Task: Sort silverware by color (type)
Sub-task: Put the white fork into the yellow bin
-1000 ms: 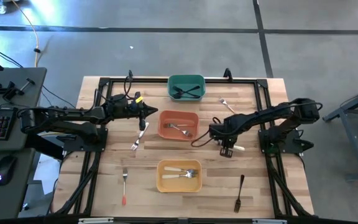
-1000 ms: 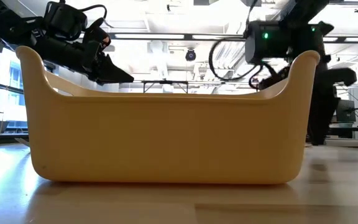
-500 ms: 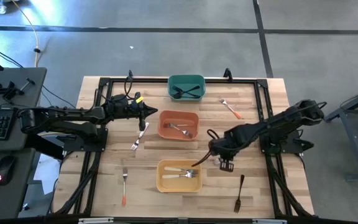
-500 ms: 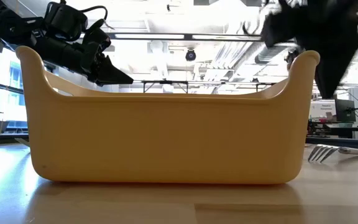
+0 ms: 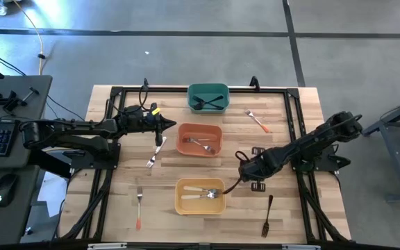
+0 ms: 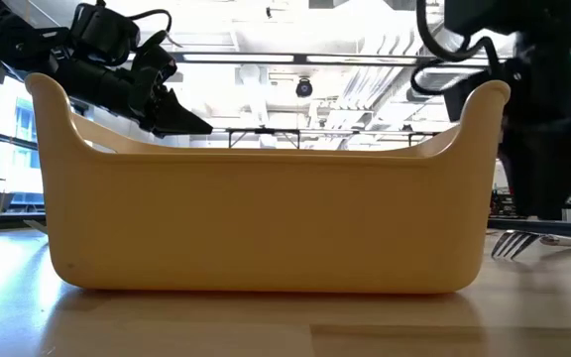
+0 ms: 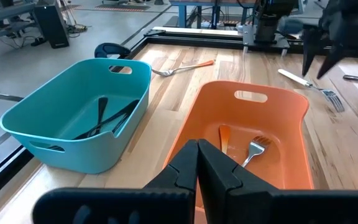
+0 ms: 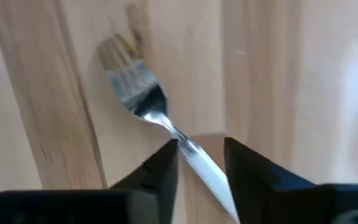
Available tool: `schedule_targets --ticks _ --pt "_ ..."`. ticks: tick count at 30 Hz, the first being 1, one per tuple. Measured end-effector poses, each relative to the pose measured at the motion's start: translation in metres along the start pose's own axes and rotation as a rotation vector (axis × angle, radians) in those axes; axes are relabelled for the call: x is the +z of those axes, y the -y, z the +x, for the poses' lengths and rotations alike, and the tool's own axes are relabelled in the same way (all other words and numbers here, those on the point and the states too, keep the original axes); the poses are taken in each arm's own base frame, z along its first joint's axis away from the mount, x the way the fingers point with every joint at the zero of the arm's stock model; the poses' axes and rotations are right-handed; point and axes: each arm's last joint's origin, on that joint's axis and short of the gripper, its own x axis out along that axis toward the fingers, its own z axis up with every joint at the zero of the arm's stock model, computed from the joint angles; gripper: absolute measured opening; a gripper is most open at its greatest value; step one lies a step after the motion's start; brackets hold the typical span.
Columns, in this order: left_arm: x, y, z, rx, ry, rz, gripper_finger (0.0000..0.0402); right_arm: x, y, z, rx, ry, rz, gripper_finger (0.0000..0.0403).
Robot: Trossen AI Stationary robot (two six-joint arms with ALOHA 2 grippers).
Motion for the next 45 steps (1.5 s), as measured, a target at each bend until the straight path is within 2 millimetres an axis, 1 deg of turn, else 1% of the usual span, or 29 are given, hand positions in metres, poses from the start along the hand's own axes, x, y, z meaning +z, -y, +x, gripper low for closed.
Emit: schedule_targets --ticks 2,5,12,21,25,29,34,40,45 --pt "0.0 0.0 0.0 0.0 0.0 0.0 0.0001 -0.002 0.0 0.008 0.024 0.022 -0.022 0.013" --pt "0.0 0.0 0.0 0.0 0.0 0.0 0.0001 -0.002 -0.001 0.015 0.058 0.061 -0.044 0.0149" --pt "0.0 0.0 0.0 0.0 0.0 0.0 0.0001 -0.002 -0.002 0.022 0.094 0.121 -0.048 0.0155" --pt "0.0 0.0 0.0 0.0 0.0 0.001 0.0001 -0.001 -0.003 0.023 0.128 0.13 -0.002 0.0159" --pt "0.0 0.0 0.0 0.0 0.0 0.002 0.0001 0.001 -0.004 0.021 0.138 0.12 0.025 0.0171" --pt "-0.001 0.0 0.0 0.0 -0.006 0.001 0.0001 0.006 -0.006 0.016 0.141 0.147 0.025 0.0188" --pt "-0.001 0.0 0.0 -0.001 -0.008 0.0 0.0001 0.009 -0.007 0.016 0.144 0.174 0.033 0.0203" --pt "-0.001 0.0 0.0 -0.002 -0.015 0.0 0.0001 0.014 -0.008 0.022 0.233 0.247 0.118 0.0204" --pt "-0.001 0.0 0.0 -0.002 -0.015 0.0 0.0001 0.016 -0.009 0.021 0.253 0.272 0.153 0.0204"
